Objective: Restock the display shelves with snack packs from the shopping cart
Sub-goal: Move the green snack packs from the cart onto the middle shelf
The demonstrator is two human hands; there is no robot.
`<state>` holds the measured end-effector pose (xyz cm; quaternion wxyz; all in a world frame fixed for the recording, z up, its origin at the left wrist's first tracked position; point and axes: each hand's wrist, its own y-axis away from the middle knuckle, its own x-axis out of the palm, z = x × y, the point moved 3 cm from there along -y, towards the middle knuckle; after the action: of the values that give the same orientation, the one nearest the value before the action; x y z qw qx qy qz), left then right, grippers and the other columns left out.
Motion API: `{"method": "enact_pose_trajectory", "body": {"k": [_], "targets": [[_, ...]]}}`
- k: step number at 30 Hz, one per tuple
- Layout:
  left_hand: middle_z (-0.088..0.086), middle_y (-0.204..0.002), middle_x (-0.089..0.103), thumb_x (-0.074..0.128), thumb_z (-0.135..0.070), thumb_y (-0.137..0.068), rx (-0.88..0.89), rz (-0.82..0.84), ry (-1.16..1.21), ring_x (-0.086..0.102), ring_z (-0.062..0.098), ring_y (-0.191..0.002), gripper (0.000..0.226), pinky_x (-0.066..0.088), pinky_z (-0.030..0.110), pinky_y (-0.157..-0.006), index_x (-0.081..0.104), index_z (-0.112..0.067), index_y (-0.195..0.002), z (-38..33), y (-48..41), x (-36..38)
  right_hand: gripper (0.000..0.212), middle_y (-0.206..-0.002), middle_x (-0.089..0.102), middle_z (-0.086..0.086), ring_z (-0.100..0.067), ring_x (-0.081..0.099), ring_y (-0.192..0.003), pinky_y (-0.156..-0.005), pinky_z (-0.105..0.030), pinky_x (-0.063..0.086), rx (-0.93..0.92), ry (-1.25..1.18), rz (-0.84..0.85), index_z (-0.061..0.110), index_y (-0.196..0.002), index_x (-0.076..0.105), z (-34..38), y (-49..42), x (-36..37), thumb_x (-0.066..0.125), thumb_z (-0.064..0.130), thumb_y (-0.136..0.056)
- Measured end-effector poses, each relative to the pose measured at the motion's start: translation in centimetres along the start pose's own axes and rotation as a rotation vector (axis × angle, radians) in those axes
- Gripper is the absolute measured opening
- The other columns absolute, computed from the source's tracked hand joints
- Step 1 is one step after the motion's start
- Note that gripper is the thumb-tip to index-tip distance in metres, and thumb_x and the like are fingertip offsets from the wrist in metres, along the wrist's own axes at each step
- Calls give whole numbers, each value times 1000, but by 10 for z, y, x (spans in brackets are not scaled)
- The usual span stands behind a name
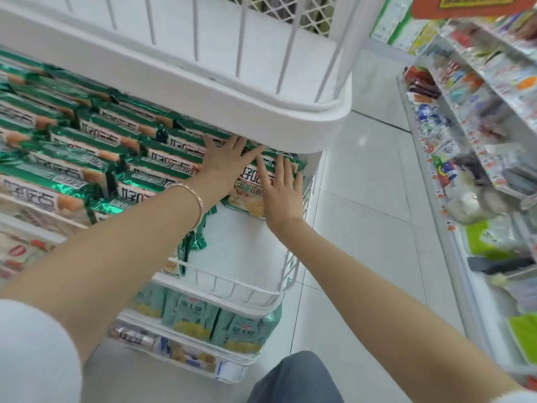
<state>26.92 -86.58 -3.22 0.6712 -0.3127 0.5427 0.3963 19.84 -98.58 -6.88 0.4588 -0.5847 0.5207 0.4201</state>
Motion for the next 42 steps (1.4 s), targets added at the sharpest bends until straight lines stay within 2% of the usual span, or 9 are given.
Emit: {"method": "enact_pose_trajectory", "body": {"k": [3,5,10,16,22,30,36,39,42], "targets": [[9,-167,-5,84,-54,-70,-21,90,-44,3,30,-154,137,19,69,-115,-24,-37,-152,0,3,-2,112,-164,-11,-23,-37,-7,-153,-123,-54,3,30,9,2,22,-156,-22,4,0,-1,65,9,-86],[9,-167,-10,81,-54,-75,-11,87,11,-2,29,-154,133,16,70,-115,-27,-39,-150,1,4,2,110,-165,-11,-22,-37,-9,-153,-123,-55,1,21,11,27,23,-156,-21,2,-2,0,64,10,-87],[7,-167,-8,49,-76,-85,49,99,158,-2,27,-154,104,5,62,-120,-12,-34,-158,19,32,-9,97,-166,-8,-16,-33,-7,-154,-121,-51,-11,59,-206,60,27,-160,-7,-2,4,-21,56,56,-92],[7,-167,5,31,-64,-99,12,19,250,6,27,-154,75,9,58,-121,5,-28,-160,99,105,-30,63,-167,6,-15,-30,5,-154,-123,-54,0,165,-389,-86,19,-159,13,57,38,-80,29,48,-105],[5,-167,9,37,-59,-100,-71,39,181,10,27,-153,73,12,56,-121,11,-25,-160,222,218,-25,59,-165,15,-16,-33,11,-153,-122,-54,0,127,-485,-104,19,-157,25,177,52,-146,31,47,-105],[7,-165,16,38,-59,-99,-385,193,267,17,27,-151,72,20,54,-119,20,-21,-158,388,393,46,52,-163,20,-15,-30,12,-153,-122,-55,-1,-114,-492,0,15,-151,37,384,64,-178,35,41,-106],[11,-160,27,45,-58,-97,-645,324,336,30,36,-145,68,33,59,-113,34,-19,-152,467,498,100,45,-159,27,-18,-31,17,-151,-122,-58,2,-340,-493,92,14,-140,49,519,57,-172,38,37,-104],[11,-163,22,43,-56,-99,-755,375,424,29,34,-146,67,30,58,-115,33,-17,-153,493,540,126,47,-162,24,-16,-30,13,-153,-122,-54,-2,-451,-475,175,16,-146,45,577,51,-159,42,36,-103],[11,-156,35,41,-58,-99,-871,426,462,38,33,-140,65,35,56,-112,40,-16,-148,517,573,148,50,-160,26,-17,-31,15,-152,-121,-52,-5,-577,-442,287,15,-147,43,636,41,-145,46,32,-101]]}}
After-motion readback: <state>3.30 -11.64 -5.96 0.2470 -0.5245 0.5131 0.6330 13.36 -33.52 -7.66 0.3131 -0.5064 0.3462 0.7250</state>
